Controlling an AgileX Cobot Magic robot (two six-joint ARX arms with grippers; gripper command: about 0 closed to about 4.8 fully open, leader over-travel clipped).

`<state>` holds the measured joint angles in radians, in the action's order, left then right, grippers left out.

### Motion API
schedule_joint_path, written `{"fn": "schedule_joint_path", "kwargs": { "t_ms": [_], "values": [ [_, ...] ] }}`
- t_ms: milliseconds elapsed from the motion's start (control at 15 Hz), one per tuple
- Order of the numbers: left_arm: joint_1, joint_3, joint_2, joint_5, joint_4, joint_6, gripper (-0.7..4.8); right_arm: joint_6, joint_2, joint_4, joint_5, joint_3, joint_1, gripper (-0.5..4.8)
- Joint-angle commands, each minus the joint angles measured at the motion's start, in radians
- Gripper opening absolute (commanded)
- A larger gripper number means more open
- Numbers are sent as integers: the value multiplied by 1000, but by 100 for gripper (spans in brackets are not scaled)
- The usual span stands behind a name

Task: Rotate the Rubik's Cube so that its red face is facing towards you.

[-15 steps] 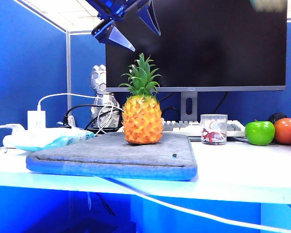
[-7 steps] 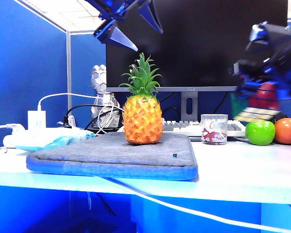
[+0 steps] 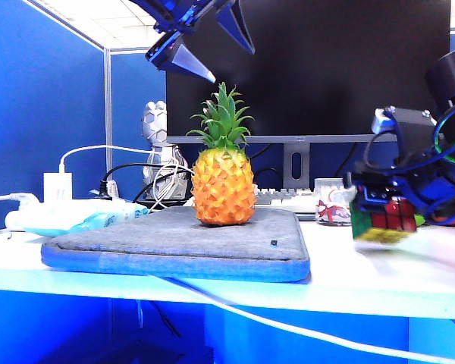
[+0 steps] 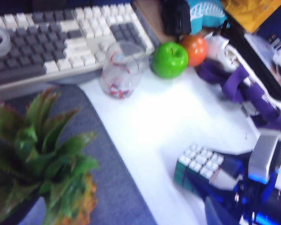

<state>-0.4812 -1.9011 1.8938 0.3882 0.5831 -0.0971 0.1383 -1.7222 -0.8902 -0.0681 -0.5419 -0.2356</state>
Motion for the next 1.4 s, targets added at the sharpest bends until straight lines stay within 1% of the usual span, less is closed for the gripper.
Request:
{"fn": "schedule_joint_path", "kwargs": {
  "t_ms": [67,134,267,334,401,468,535,601,668,735,869,936,1002,1069,1136,1203,1270,1337,1403],
  "values": [
    [-1,-1,-7,47,24,16,479,-18,-54,-63,4,-22,38,-1],
    [-1,-1,-7,66,32,19,479,-18,-64,-61,6,-22,48,-1],
    [-1,-1,-7,151,98,59,479,-7,-87,-63,26,-23,85,-1],
    [-1,-1,-7,184,149,93,479,-7,-89,-63,30,-23,95,-1],
    [-1,-1,-7,222,215,147,479,-8,-89,-63,33,-23,103,-1],
    [-1,-1,-7,268,298,191,479,-9,-96,-64,37,-24,117,-1],
    [-1,-1,-6,307,335,217,479,-9,-106,-63,44,-24,127,-1],
    [-1,-1,-6,365,374,229,479,-14,-142,-61,48,-26,138,-1],
    [-1,-1,-6,402,388,230,479,-14,-164,-55,71,-27,140,-1],
    [-1,-1,-6,459,419,249,479,-13,-193,-32,103,-48,140,-1],
    [-2,-1,-6,489,489,303,479,-8,-194,-7,126,-84,140,-1],
    [-23,-1,-6,450,515,336,479,-8,-194,61,141,-117,140,-1],
    [-45,-1,-6,394,512,336,479,-8,-195,117,142,-138,140,-1],
    [-100,-1,-6,280,502,343,479,-8,-199,188,163,-174,140,-1],
    [-166,-1,-6,169,491,360,479,-7,-199,206,176,-187,140,-1],
    [-215,-1,-3,105,471,359,479,-6,-199,203,176,-187,140,-1],
    [-262,-1,-3,48,435,340,479,-4,-199,218,179,-187,140,-1],
    [-288,0,-3,19,373,283,479,16,-200,266,182,-187,141,-1],
    [-287,0,-2,19,349,245,479,24,-199,294,203,-187,144,-1]
  ]
}}
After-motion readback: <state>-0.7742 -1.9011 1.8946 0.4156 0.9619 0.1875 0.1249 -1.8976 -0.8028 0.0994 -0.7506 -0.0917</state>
